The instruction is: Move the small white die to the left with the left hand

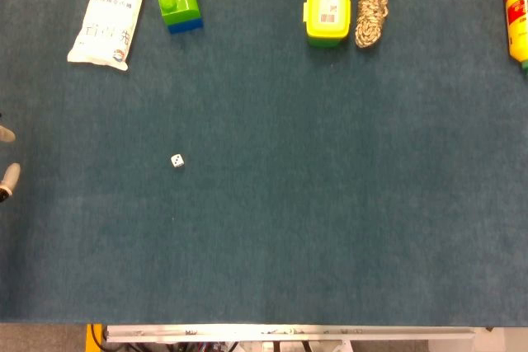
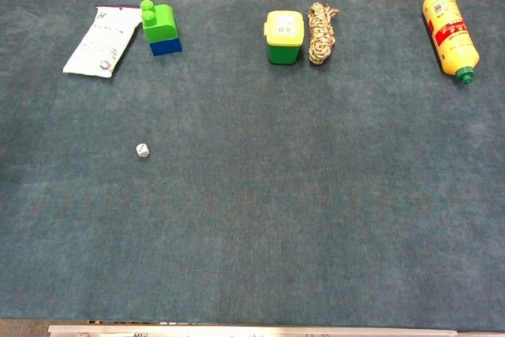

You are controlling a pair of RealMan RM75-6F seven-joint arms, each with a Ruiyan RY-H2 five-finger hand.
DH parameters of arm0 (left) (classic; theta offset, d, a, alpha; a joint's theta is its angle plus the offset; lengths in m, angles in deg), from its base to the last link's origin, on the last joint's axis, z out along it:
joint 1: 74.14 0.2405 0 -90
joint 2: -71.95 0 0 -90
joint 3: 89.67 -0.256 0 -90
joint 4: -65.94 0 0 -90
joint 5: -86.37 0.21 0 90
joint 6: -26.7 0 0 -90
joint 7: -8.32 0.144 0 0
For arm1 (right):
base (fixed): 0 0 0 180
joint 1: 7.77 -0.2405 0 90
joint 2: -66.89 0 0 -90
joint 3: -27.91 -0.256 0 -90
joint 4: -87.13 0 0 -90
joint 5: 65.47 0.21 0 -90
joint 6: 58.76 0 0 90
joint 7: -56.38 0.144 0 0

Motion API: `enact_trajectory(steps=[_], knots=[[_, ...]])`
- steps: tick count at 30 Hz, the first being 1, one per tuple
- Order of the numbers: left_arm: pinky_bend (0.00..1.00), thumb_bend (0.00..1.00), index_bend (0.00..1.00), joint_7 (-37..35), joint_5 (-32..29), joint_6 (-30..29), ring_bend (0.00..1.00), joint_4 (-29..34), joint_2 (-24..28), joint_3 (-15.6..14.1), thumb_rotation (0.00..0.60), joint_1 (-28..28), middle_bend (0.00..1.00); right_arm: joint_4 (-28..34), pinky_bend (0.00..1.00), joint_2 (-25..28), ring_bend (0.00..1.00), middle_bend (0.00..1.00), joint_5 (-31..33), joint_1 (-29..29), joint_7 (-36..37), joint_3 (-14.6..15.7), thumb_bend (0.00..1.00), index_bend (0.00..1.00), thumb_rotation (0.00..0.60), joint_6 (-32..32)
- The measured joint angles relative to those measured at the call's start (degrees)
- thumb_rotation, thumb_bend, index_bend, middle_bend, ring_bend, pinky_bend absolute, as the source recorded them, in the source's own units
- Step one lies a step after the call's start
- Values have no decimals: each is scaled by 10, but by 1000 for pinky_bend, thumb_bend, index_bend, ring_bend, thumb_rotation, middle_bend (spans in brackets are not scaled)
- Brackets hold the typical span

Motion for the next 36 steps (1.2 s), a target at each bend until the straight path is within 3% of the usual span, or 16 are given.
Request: enact_trajectory(steps=[10, 16, 23, 27, 30, 36], knots=[[455, 295, 397, -6, 7, 2, 246, 7, 1, -5, 600, 0, 289, 2, 325, 4, 194, 260, -5, -1, 14, -2, 337, 332, 600, 5], [548, 295, 248, -6, 45, 1, 342, 23, 7, -16, 600, -7, 302, 12, 326, 15, 194, 269, -14, 2, 36, -7, 336, 332, 600, 24], [756, 324, 159, 10, 103, 28, 593, 73, 42, -33, 600, -36, 643, 21, 326, 25, 194, 279, -21, 8, 50, -10, 337, 332, 600, 40], [817, 494, 164, -23, 139, 51, 686, 79, 51, -36, 600, -69, 800, 24, 326, 33, 194, 281, -15, 10, 56, -16, 337, 332, 600, 46], [845, 568, 164, -60, 165, 59, 739, 61, 48, -34, 600, -97, 889, 25, 326, 36, 194, 283, -8, 12, 59, -20, 337, 332, 600, 49], [867, 592, 118, -75, 234, 58, 777, -37, 16, -31, 600, -144, 947, 24, 326, 41, 194, 283, 6, 15, 66, -28, 337, 332, 600, 54]])
